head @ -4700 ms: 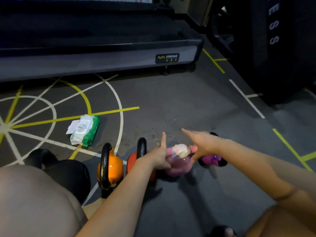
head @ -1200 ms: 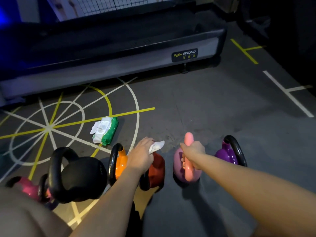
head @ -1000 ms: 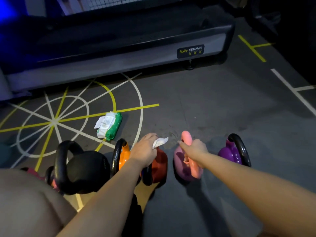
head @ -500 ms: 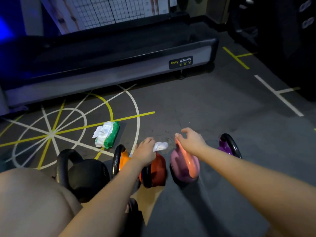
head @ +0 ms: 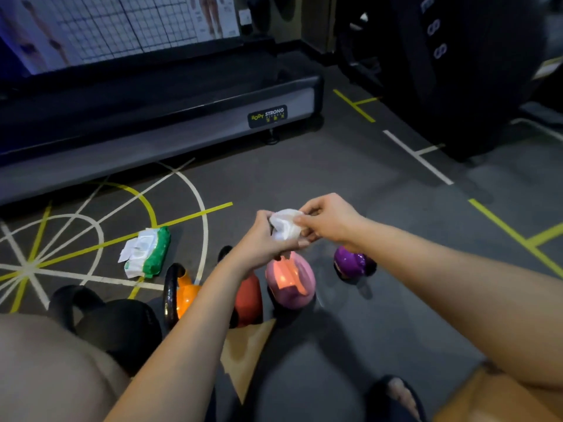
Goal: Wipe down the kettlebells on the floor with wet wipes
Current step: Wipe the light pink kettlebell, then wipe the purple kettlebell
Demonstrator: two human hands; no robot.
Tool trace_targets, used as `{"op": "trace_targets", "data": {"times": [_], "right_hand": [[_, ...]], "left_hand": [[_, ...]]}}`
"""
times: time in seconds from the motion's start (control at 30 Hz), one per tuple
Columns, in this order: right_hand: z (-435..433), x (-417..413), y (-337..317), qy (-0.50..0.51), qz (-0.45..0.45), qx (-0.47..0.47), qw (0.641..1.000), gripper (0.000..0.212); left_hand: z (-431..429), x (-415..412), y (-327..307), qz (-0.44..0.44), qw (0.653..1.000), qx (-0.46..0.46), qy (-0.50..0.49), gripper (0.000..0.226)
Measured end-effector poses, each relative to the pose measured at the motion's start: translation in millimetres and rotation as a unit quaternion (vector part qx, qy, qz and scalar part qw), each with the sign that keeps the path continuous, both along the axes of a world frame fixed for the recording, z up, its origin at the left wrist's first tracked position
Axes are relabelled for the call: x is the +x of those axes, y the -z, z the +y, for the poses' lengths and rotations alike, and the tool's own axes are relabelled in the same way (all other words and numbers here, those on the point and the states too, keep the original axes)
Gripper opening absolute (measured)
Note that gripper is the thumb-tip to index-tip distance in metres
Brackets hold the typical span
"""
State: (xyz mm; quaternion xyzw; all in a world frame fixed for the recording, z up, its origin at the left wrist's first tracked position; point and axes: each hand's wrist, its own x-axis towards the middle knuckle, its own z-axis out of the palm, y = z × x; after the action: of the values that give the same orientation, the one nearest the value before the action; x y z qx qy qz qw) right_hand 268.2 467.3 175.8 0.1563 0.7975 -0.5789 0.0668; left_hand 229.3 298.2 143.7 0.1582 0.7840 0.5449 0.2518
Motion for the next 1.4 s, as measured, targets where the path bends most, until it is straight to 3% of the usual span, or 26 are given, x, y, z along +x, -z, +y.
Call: {"op": "trace_targets", "data": {"times": [0.07,0.17,0.23,0.27,0.33,0.4,0.47,0.53,0.6,0.7,0.87,0.97,1.17,1.3,1.4], "right_hand": [[7,7,1,0.059,0.005,0.023,0.998,0.006],[10,21,-5,0.126,0.032,-0.035,0.991,0.011],[11,36,-11,0.104,0.056,-0.07,0.991,0.019],[12,46,-14,0.069,0.061,-0.046,0.995,0.021],[21,66,-19,-0.013,0.049,0.092,0.994,0.021],[32,81,-29,-0.06,0.024,0.222,0.973,0.015],[44,89,-41,-0.064,0.004,0.247,0.967,0.011],[58,91,-47,-0.043,-0.023,0.216,0.975,0.006],[76,83,-38,-0.003,-0.061,0.218,0.974,0.01],[107,61,-12,0.06,-0.126,0.334,0.932,0.02],[154,41,30,0.128,-0.181,0.322,0.92,0.014],[172,37,52,0.121,-0.184,0.328,0.919,0.017],[193,19,72,0.093,-0.145,0.305,0.937,0.013],[200,7,78,0.064,-0.156,0.316,0.934,0.029],[197,7,88,0.036,-0.17,0.332,0.927,0.02]], "left_hand": [[-5,0,1,-0.014,0.997,0.068,0.024,0.063],[-3,6,-2,-0.013,0.991,0.125,0.04,0.029],[1,12,-10,-0.01,0.989,0.147,0.021,0.012],[5,16,-14,-0.012,0.988,0.154,0.02,0.009],[15,22,-18,-0.022,0.986,0.16,0.04,0.009],[28,29,-17,-0.023,0.985,0.159,0.056,0.011],[43,37,-15,-0.031,0.983,0.17,0.057,0.019],[55,43,-8,-0.051,0.982,0.178,0.044,0.025],[64,41,3,-0.061,0.984,0.165,0.002,0.021],[73,32,33,-0.064,0.993,0.089,-0.053,0.014],[98,26,88,-0.099,0.994,-0.049,-0.021,0.014],[139,20,115,-0.139,0.988,-0.062,-0.013,0.016],[236,10,139,-0.195,0.969,-0.104,-0.115,0.05],[260,19,146,-0.278,0.935,0.024,-0.219,0.029],[245,19,149,-0.233,0.947,-0.052,-0.214,0.04]]}}
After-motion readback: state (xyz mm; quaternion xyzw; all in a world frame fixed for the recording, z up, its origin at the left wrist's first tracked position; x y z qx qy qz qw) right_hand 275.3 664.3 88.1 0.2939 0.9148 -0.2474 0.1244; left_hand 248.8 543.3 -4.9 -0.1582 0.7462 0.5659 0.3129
